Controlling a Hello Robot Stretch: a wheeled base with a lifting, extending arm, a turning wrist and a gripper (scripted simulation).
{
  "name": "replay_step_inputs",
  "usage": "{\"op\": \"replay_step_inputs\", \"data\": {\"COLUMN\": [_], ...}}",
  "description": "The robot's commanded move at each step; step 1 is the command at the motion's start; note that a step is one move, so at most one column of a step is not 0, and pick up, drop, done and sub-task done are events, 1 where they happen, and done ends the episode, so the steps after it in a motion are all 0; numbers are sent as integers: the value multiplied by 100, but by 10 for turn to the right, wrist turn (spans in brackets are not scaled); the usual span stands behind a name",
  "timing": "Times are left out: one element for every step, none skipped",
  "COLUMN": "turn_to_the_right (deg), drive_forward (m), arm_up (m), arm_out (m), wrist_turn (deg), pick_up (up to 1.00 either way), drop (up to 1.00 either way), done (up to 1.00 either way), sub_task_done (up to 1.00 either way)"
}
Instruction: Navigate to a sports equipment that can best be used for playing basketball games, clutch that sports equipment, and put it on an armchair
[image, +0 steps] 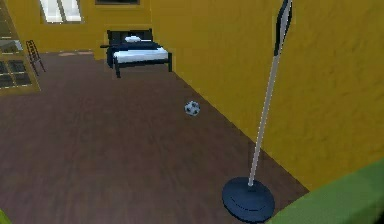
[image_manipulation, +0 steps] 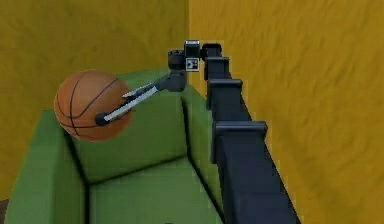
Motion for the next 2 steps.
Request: {"op": "replay_step_inputs", "data": {"turn_to_the_right": [0, 0], "drive_forward": [0, 0], "arm_up": [0, 0], "arm_out": [0, 0], "wrist_turn": [450, 30], "pick_up": [0, 0], "drop": [0, 0], "done": [0, 0], "sub_task_done": [0, 0]}}
